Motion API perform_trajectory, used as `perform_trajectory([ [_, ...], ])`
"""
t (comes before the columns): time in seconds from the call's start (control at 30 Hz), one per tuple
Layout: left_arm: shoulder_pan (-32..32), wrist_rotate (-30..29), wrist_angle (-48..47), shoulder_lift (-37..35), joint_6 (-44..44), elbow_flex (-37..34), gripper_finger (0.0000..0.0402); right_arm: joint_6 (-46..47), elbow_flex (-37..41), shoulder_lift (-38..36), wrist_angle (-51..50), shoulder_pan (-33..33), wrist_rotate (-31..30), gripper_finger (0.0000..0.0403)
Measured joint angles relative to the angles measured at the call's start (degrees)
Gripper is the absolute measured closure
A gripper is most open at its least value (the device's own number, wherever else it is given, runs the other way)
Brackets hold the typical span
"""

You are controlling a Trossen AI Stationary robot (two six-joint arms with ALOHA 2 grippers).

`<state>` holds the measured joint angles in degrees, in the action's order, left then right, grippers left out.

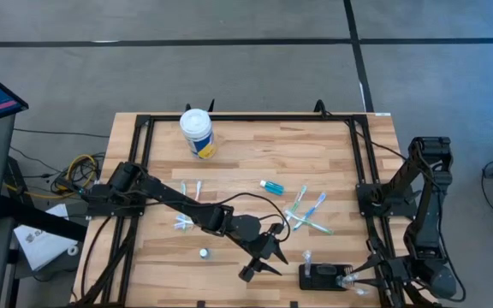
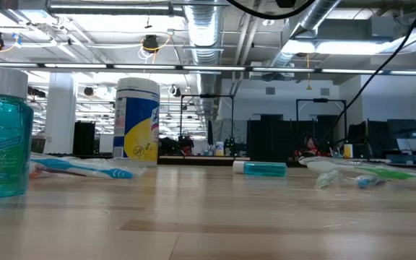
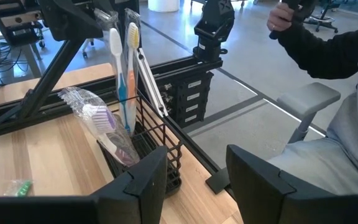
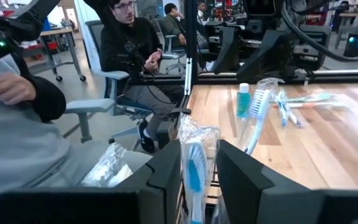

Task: Pick & Place toothbrushing station
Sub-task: Put the right blue toothbrush into the wire organizer

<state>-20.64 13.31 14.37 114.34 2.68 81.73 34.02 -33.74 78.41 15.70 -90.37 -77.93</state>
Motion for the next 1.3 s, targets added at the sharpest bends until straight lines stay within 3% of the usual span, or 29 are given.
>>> perform_trajectory([
  [0.37,0.0,0.0,0.0,0.0,0.0,0.0,0.0243,3.4,0.0,0.0,1.3,0.2,-0.5,0.0301],
  [0.63,0.0,0.0,0.0,0.0,0.0,0.0,0.0243,2.8,0.0,0.0,2.5,0.2,-1.6,0.0213],
  [0.8,0.1,0.0,0.0,0.0,0.0,0.0,0.0243,-4.2,0.0,-1.0,6.0,0.6,-6.0,0.0179],
  [1.1,0.1,0.0,0.0,0.0,0.0,0.0,0.0243,-10.7,0.0,-9.6,6.7,1.7,-9.2,0.0200],
  [1.3,0.1,0.0,0.0,0.0,0.0,0.0,0.0243,-10.7,0.0,-17.5,0.2,3.4,-9.0,0.0232],
])
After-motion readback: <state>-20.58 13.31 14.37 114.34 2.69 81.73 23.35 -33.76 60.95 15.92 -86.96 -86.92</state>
